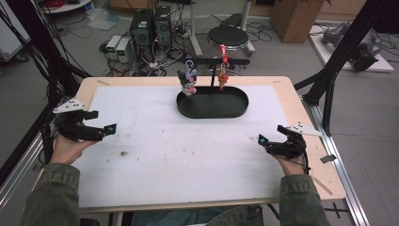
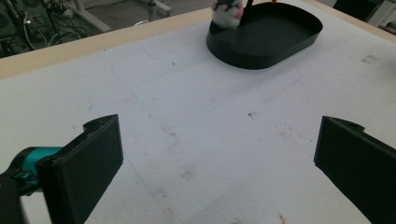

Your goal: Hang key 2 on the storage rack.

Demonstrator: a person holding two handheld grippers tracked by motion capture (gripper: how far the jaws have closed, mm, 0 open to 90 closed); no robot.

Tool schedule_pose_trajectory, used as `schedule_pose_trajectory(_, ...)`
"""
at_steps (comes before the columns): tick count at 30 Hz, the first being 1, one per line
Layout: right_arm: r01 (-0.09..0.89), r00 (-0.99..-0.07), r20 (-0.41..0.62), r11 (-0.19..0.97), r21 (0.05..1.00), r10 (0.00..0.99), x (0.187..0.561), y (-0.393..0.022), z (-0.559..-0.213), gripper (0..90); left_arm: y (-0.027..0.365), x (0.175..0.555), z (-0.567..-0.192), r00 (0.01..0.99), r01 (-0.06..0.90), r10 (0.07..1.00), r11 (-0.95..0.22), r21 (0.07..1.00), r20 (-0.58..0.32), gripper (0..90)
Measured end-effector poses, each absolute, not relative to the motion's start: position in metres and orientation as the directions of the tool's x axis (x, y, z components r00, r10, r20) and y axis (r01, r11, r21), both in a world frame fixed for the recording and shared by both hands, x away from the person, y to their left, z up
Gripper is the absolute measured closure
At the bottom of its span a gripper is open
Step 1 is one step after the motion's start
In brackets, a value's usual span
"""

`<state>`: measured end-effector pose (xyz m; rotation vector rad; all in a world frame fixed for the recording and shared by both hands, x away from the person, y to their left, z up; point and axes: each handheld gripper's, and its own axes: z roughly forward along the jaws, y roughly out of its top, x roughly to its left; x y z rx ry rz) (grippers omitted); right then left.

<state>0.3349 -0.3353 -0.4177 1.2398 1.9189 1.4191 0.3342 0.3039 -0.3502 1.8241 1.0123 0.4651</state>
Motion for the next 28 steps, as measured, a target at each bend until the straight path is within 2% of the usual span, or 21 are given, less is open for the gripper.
schedule_pose_trajectory(12,0.392,-0.503,0.151,0.069,0.917,0.851,0.334,-0.335,-0.418,0.4,0.318,0.298,-0.377,0.562,0.366,0.823,-0.155,0.918,-0.085,1.7)
schedule_pose_trajectory(21,0.392,-0.507,0.14,0.083,0.916,0.85,0.334,-0.334,-0.418,0.4,0.333,0.268,-0.406,0.514,0.302,0.853,-0.076,0.95,-0.095,1.7)
schedule_pose_trajectory(28,0.401,-0.514,0.137,0.096,0.911,0.847,0.335,-0.332,-0.419,0.4,0.339,0.253,-0.418,0.471,0.311,0.875,-0.047,0.949,-0.111,1.7)
